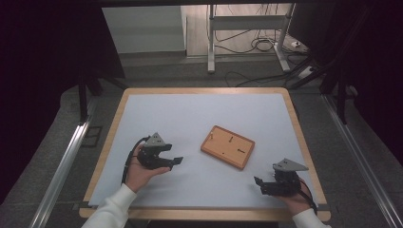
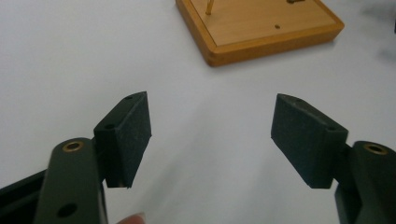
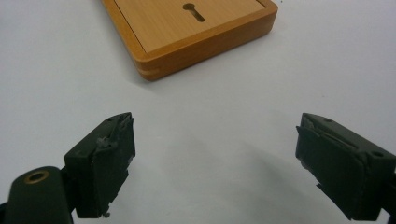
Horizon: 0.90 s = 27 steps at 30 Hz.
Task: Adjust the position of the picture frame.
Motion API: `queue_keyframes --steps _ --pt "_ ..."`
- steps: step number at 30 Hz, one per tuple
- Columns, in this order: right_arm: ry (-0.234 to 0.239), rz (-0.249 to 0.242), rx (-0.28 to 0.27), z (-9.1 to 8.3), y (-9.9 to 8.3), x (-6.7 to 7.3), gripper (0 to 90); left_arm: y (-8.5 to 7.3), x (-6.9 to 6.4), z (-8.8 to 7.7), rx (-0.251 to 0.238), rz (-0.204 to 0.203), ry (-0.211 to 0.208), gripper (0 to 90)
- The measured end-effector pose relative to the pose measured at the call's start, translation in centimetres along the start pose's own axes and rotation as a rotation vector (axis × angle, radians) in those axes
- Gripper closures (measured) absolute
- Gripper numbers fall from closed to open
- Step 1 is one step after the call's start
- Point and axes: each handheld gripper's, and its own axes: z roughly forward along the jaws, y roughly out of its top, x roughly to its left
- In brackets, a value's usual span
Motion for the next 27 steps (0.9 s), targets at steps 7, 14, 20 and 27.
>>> queue_keyframes --steps 7,14,20,27 --pt "0.000 0.004 -0.004 0.0 0.0 0.1 12.4 1.5 -0.2 0.7 -0.004 0.005 0.004 28.4" --pt "-0.007 0.000 -0.005 0.0 0.0 0.0 12.6 3.5 -0.5 2.0 -0.001 0.014 0.009 28.4" --pt "-0.010 -0.003 0.000 0.1 0.0 0.0 12.8 4.6 -1.0 3.1 -0.006 0.020 -0.015 28.5" --pt "-0.026 -0.010 -0.023 -0.1 0.0 0.1 13.6 5.7 -0.9 4.4 -0.002 0.019 -0.008 28.6"
